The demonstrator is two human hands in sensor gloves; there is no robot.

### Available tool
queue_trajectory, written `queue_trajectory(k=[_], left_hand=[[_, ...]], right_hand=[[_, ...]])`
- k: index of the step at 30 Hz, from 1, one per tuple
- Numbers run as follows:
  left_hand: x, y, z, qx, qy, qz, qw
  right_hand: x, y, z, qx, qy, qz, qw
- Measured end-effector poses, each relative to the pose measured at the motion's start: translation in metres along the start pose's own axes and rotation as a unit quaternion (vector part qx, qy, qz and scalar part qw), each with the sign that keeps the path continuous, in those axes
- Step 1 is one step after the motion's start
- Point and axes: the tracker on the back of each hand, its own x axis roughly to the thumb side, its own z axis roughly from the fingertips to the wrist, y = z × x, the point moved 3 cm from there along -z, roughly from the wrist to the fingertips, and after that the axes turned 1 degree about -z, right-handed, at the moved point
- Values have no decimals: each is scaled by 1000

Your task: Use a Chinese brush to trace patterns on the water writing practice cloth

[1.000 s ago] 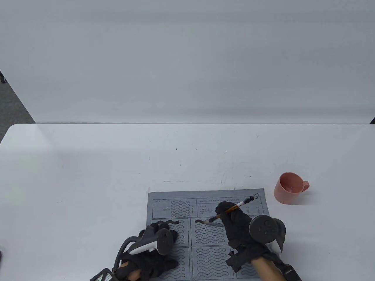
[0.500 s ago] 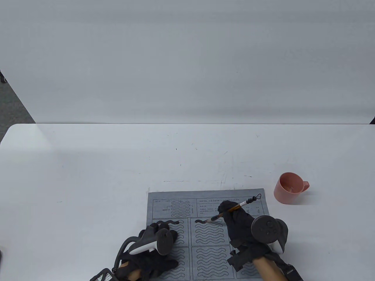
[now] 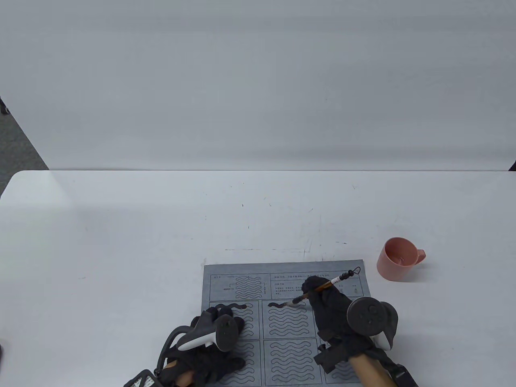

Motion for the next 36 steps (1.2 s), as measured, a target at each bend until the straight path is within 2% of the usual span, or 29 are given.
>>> queue_trajectory(k=[36], left_hand=[[0,0,0,0,0,0,1000]], right_hand=[[0,-4,1,-2,-7,16,1000]])
